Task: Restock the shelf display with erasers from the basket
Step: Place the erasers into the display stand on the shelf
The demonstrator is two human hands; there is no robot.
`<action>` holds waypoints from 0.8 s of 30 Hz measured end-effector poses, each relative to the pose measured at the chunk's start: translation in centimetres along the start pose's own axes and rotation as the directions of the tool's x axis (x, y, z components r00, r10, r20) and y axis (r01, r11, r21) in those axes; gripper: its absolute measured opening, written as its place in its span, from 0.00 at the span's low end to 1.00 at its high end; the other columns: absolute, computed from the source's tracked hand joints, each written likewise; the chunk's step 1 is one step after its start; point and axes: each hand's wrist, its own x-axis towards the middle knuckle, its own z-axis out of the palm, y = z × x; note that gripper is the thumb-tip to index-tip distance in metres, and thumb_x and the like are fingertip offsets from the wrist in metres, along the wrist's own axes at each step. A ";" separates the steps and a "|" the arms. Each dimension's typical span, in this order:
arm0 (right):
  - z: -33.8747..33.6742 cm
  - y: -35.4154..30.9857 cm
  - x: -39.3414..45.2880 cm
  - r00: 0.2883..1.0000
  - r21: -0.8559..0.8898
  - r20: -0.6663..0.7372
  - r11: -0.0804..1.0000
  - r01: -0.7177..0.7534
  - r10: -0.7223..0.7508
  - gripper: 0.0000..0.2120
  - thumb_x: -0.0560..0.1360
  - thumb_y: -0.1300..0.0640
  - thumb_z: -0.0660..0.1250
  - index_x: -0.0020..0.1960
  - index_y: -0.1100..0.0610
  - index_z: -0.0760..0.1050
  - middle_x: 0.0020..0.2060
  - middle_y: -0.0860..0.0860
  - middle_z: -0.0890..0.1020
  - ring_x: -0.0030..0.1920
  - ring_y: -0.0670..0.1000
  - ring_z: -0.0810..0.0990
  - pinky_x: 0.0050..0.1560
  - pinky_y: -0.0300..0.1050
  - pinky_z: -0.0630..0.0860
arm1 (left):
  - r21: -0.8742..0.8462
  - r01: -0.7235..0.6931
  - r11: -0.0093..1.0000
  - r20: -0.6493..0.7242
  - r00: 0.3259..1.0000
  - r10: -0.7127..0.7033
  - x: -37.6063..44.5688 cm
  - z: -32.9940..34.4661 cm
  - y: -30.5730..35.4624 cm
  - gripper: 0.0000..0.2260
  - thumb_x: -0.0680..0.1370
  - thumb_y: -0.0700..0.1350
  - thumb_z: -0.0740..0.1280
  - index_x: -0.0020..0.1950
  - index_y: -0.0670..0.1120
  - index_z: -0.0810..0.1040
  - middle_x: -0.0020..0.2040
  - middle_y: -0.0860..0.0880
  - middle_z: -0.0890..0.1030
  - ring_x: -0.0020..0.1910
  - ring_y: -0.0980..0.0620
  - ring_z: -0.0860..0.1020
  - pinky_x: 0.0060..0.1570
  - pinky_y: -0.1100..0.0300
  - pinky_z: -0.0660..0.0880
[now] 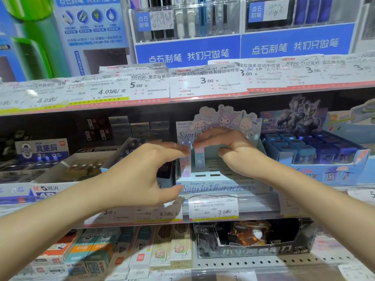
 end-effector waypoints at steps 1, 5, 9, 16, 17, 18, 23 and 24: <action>-0.2 -0.1 -0.1 1.000 -0.008 0.019 1.000 -0.007 0.007 0.29 0.60 0.71 0.50 0.53 0.59 0.80 0.52 0.50 0.79 0.56 0.42 0.73 0.61 0.23 0.63 | -0.003 0.000 1.000 -0.002 1.000 0.000 0.1 0.0 0.0 0.26 0.68 0.55 0.66 0.63 0.45 0.77 0.62 0.53 0.78 0.60 0.59 0.75 0.60 0.64 0.70; -0.9 -0.5 -0.7 0.995 -0.002 0.066 0.997 -0.073 0.073 0.29 0.67 0.72 0.53 0.62 0.52 0.73 0.56 0.45 0.76 0.58 0.40 0.73 0.58 0.23 0.65 | -0.003 0.032 0.999 -0.012 0.999 -0.032 1.0 -0.4 0.3 0.23 0.69 0.57 0.62 0.58 0.46 0.79 0.58 0.53 0.80 0.56 0.60 0.77 0.58 0.65 0.71; -2.0 -1.0 -1.8 0.998 0.014 0.014 0.998 -0.064 0.064 0.21 0.72 0.67 0.59 0.61 0.51 0.73 0.52 0.40 0.76 0.52 0.37 0.74 0.53 0.24 0.67 | -0.006 0.089 0.996 -0.121 0.989 -0.090 2.1 -0.3 1.3 0.20 0.70 0.56 0.61 0.53 0.45 0.80 0.51 0.52 0.82 0.49 0.55 0.79 0.52 0.60 0.73; -4.3 -1.4 -5.3 0.991 0.045 -0.131 0.999 0.015 -0.009 0.07 0.71 0.52 0.65 0.48 0.50 0.77 0.36 0.47 0.80 0.32 0.47 0.76 0.33 0.35 0.71 | -0.061 0.201 0.978 -0.252 0.945 -0.210 1.6 0.6 5.7 0.12 0.71 0.52 0.62 0.44 0.45 0.79 0.33 0.51 0.78 0.33 0.54 0.74 0.32 0.69 0.68; -4.6 -1.4 -6.0 0.992 0.100 -0.128 0.995 0.016 -0.003 0.05 0.71 0.54 0.66 0.47 0.51 0.78 0.34 0.48 0.79 0.30 0.48 0.74 0.32 0.35 0.70 | -0.090 0.226 0.970 -0.259 0.935 -0.242 1.4 0.9 6.5 0.11 0.71 0.52 0.62 0.43 0.46 0.78 0.32 0.51 0.78 0.32 0.53 0.74 0.31 0.68 0.68; -4.7 -1.4 -6.8 0.993 0.138 -0.116 0.990 0.021 -0.005 0.04 0.72 0.55 0.67 0.46 0.51 0.78 0.33 0.48 0.79 0.29 0.46 0.73 0.31 0.34 0.69 | -0.118 0.249 0.961 -0.265 0.925 -0.272 1.0 1.3 7.3 0.10 0.71 0.53 0.62 0.41 0.47 0.78 0.31 0.51 0.78 0.31 0.52 0.74 0.30 0.66 0.69; -4.5 -1.7 -11.2 1.000 0.181 0.023 0.983 -0.011 0.006 0.05 0.70 0.51 0.65 0.44 0.49 0.76 0.29 0.47 0.77 0.27 0.47 0.72 0.32 0.43 0.71 | -0.275 0.364 0.890 -0.242 0.869 -0.431 -1.2 3.6 10.9 0.12 0.69 0.55 0.63 0.38 0.47 0.79 0.29 0.46 0.80 0.29 0.50 0.75 0.29 0.60 0.71; -4.3 -1.9 -12.0 0.999 0.195 0.050 0.980 -0.029 0.019 0.05 0.70 0.50 0.65 0.44 0.48 0.76 0.29 0.47 0.77 0.26 0.49 0.73 0.31 0.45 0.72 | -0.302 0.378 0.875 -0.215 0.868 -0.449 -1.9 4.0 11.6 0.12 0.70 0.55 0.64 0.38 0.47 0.79 0.28 0.45 0.79 0.27 0.51 0.74 0.27 0.63 0.70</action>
